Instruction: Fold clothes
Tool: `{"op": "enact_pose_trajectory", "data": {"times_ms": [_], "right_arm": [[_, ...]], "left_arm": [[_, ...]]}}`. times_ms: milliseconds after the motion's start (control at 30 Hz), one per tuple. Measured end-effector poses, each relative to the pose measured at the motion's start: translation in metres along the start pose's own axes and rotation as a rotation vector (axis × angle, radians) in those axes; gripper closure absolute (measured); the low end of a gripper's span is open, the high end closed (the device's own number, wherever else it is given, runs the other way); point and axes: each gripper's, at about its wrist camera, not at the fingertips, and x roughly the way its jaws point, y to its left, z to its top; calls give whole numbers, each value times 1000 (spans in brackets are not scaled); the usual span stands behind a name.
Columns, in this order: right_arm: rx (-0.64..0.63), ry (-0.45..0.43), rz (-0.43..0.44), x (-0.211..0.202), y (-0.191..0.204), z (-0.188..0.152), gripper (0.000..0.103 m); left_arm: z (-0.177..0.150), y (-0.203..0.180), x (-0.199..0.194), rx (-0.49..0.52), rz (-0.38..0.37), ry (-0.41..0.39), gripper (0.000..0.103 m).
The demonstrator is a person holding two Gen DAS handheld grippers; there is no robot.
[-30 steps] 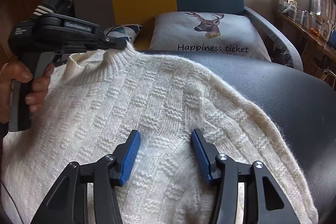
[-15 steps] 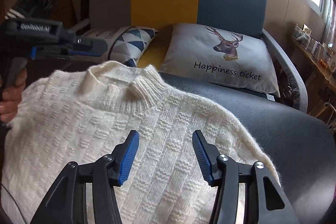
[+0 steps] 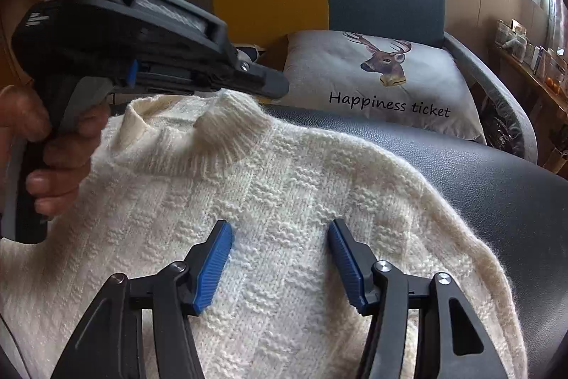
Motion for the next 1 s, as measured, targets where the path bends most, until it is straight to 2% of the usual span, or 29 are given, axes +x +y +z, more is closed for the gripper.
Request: {"op": "enact_pose_trajectory", "data": {"times_ms": [67,133,267,367,433,467,533,567,633,800,933,967,1000], "right_arm": [[6,-2,7,0,-1,0,44],[10,-3,12,-1,-2,0,44],[28,0,33,-2,-5,1,44],[103,12,102,-7,-14,10,43],[210,-21,219,-15,-19,25,43],[254,-36,315,-16,-17,37,43],[338,-2,532,-1,-9,62,43],[375,20,611,8,-3,74,43],[424,65,664,30,8,93,43],[507,275,697,100,37,114,43],[570,230,872,125,60,127,40],[580,220,891,132,65,131,40],[578,221,855,140,68,134,40]], "left_arm": [[3,4,18,2,112,37,103],[-1,9,15,-26,98,29,103],[-18,18,-35,-80,31,-66,103],[-46,18,-76,-24,127,-113,103],[-72,22,-98,4,202,-127,103],[-84,26,-107,13,238,-137,103],[-103,35,-117,24,329,-148,103],[-110,41,-120,18,354,-152,103],[-120,53,-122,-9,363,-159,103],[-137,74,-127,-22,344,-181,101],[-139,89,-130,-89,266,-198,101],[-139,92,-131,-106,247,-201,101],[-140,94,-131,-117,234,-204,101]]}}
